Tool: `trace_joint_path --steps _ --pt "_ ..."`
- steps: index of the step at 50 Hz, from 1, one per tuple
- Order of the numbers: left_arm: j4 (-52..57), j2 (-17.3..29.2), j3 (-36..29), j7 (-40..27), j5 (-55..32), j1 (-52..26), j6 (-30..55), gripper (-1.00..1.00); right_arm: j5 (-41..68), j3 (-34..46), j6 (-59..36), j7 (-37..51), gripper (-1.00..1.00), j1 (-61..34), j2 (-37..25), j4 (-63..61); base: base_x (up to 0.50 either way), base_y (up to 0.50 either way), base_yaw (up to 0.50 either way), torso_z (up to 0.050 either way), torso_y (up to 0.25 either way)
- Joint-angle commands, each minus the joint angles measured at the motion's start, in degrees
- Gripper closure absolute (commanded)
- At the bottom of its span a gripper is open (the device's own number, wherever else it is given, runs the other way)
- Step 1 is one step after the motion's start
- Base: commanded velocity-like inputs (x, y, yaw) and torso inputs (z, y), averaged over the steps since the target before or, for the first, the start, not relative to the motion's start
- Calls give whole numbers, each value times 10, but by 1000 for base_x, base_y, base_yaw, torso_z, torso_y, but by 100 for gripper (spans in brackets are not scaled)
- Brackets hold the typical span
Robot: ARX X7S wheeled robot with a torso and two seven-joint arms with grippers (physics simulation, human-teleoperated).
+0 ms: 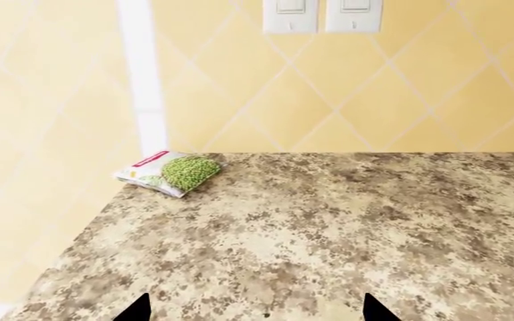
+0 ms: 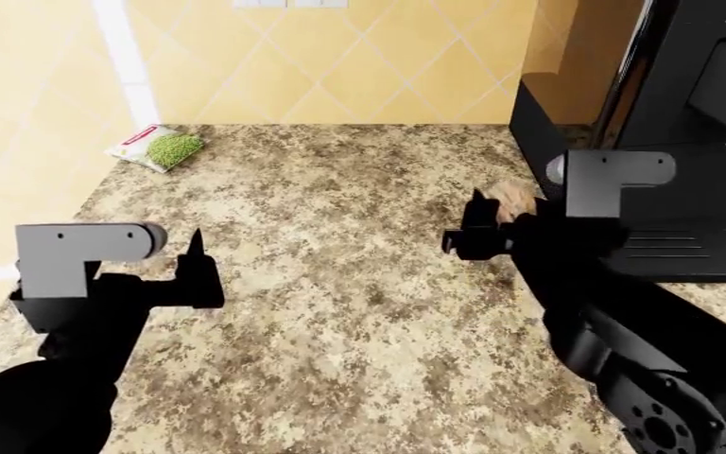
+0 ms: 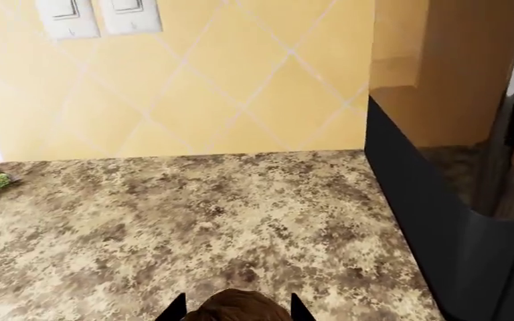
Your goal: Pick the walnut from the counter and place it in the cabinet.
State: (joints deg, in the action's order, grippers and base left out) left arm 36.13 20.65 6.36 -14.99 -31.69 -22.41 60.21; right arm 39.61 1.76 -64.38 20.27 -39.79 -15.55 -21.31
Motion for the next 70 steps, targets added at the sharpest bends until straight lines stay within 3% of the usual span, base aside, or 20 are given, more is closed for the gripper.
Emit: trace_joint_path --steps 1,37,51,70 --pt "11 -2 9 -5 -13 -7 10 -100 40 -27 -36 25 100 22 -2 -130 0 0 0 0 0" --pt "23 -6 26 -18 -44 -29 27 -100 101 -47 -77 102 100 -80 -1 -299 0 0 0 0 0" --pt "15 -5 23 -17 -45 -30 20 -100 143 -58 -120 143 100 -169 6 -318 0 0 0 0 0" --pt "13 0 24 -18 -50 -30 17 -100 304 -131 -224 272 100 -336 45 -332 0 0 0 0 0"
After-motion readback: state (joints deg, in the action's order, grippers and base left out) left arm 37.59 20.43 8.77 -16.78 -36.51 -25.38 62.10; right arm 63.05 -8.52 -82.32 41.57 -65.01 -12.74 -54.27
